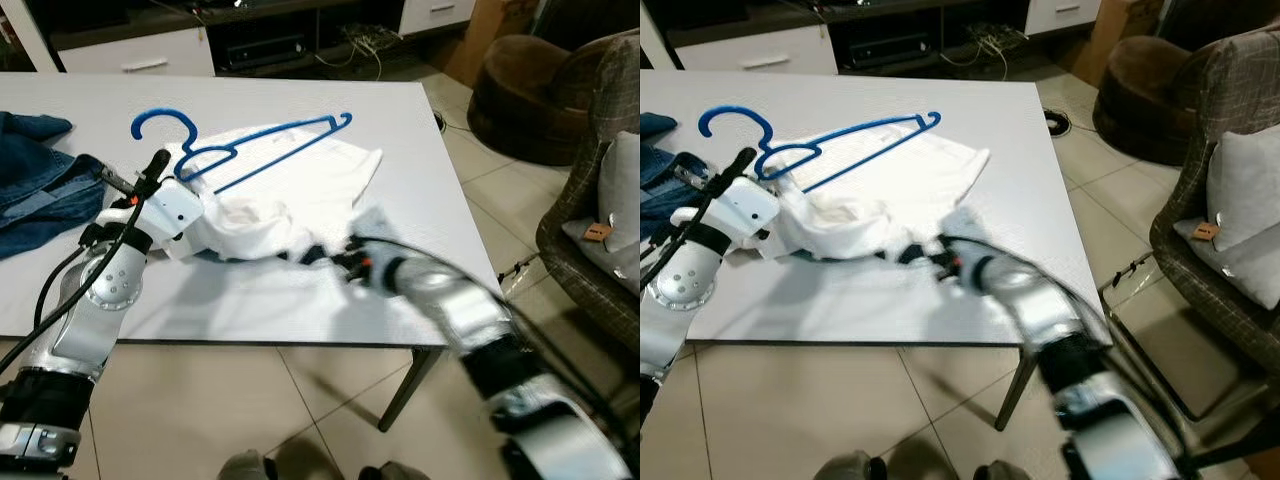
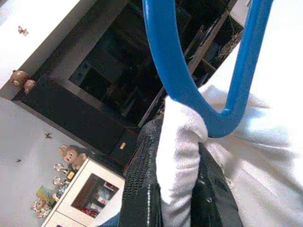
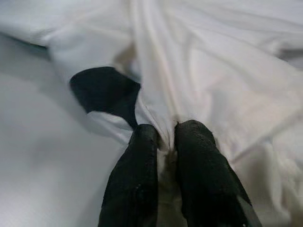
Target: Hang hanger
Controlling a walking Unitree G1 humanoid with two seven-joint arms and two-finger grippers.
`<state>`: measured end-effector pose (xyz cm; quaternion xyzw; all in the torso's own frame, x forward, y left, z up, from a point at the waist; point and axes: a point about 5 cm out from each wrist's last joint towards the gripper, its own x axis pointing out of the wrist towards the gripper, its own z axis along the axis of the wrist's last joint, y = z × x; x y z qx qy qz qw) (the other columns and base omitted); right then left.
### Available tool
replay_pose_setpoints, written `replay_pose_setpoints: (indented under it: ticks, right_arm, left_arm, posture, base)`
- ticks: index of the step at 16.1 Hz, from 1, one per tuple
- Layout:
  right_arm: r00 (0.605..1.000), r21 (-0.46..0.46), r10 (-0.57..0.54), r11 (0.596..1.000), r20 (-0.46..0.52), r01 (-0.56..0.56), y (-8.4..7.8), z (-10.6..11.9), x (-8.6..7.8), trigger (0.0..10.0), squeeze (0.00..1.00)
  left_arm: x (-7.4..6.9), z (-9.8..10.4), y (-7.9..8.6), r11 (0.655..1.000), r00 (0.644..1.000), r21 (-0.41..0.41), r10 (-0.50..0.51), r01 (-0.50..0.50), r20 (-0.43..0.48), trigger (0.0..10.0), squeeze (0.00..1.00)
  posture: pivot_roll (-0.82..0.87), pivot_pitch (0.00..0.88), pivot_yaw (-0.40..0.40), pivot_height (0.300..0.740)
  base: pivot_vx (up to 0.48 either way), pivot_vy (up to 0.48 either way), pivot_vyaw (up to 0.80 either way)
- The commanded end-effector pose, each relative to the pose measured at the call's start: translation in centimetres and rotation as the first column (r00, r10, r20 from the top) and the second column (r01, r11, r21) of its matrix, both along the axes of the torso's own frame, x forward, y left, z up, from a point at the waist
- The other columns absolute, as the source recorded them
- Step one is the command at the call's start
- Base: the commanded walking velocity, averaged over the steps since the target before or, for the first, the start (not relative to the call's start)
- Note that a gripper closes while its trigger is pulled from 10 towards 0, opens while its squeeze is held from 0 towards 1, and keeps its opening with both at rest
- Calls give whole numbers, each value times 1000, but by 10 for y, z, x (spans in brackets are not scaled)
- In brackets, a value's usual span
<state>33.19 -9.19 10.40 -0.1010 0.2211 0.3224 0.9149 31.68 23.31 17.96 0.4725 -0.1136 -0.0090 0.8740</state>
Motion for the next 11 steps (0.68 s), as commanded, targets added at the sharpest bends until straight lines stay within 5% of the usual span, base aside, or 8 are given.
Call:
replay_pose_setpoints:
  ticks: [1,5,9,10,11]
  right_arm:
    - [1000,26,24,999,-17,-24,-10,3,-5,0,0]
    - [989,18,143,990,-36,-142,-26,6,-23,0,0]
    - [951,69,307,950,-21,-305,-23,20,-45,0,0]
    - [954,165,296,940,43,-299,-17,37,-40,4392,0]
    - [968,224,235,942,85,-248,-15,49,-31,10000,0]
  left_arm:
    - [-2,3,3,1000,1000,5,1,-1,5,10000,0]
    - [0,6,2,1000,1000,5,-7,7,24,10000,0]
    - [-1,5,-4,998,998,-31,-53,54,19,10000,0]
    - [-2,2,-5,997,998,-43,-58,59,16,10000,0]
    - [-2,1,-4,997,998,-63,-53,54,15,10000,0]
  posture:
    - [-28,46,11,740]
    - [-43,49,12,740]
    - [-47,48,11,740]
    - [-43,46,12,740]
    - [-43,46,12,740]
  base:
    - [0,0,0]
    - [0,0,0]
    - [0,0,0]
    - [0,0,0]
    - [0,0,0]
